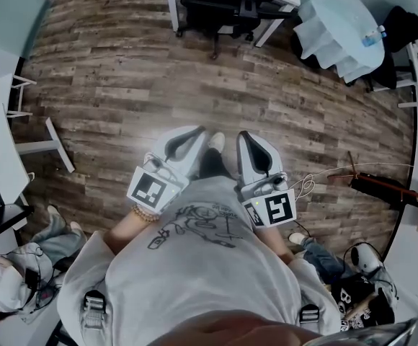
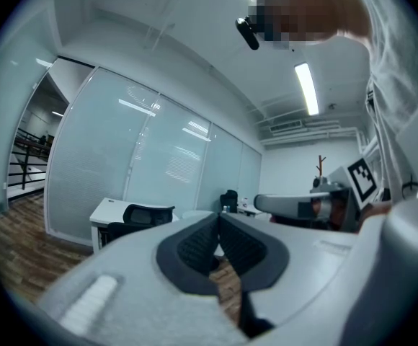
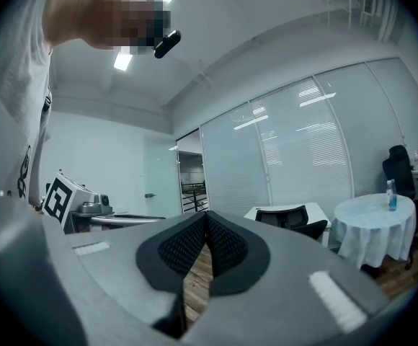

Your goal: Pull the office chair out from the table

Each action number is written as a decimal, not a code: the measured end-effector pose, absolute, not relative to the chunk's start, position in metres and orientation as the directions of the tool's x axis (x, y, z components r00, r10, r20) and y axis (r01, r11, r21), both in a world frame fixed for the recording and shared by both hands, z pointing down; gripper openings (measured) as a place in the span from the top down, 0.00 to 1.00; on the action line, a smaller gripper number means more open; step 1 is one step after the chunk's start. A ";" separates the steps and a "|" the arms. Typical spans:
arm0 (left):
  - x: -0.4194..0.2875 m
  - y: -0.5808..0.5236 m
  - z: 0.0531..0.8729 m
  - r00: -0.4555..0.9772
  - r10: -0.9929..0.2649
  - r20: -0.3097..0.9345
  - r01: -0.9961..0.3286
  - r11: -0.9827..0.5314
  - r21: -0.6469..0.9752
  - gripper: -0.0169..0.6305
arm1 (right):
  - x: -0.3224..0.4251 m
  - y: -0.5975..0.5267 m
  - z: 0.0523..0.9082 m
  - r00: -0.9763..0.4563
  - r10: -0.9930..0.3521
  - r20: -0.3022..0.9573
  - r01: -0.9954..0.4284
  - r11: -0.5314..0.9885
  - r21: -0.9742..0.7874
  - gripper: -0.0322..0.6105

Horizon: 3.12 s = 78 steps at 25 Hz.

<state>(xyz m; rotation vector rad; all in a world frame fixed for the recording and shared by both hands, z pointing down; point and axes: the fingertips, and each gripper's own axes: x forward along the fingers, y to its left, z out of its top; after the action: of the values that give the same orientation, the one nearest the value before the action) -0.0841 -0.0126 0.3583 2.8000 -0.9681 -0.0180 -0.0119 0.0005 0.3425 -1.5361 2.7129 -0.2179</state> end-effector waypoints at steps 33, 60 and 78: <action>0.095 -0.242 0.366 0.777 -0.626 0.075 -0.630 -0.768 0.113 0.97 | 0.168 -0.229 0.351 -0.549 -0.835 0.043 -0.833 0.542 -0.113 0.94; 0.063 -0.531 0.507 0.720 -0.499 0.482 -0.414 -0.867 -0.279 0.83 | 0.144 -0.522 0.469 -0.513 -0.748 0.421 -0.703 0.647 0.294 0.78; 0.047 -0.629 0.644 0.536 -0.379 0.754 -0.094 -0.915 -0.393 0.66 | 0.183 -0.624 0.649 -0.243 -0.539 0.807 -0.130 0.842 0.524 0.62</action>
<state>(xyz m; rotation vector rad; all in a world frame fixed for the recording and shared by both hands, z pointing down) 0.0470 -0.6292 0.6445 3.0137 -0.4781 1.6132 0.1831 -0.6244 0.6493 -1.1636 4.1019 0.9487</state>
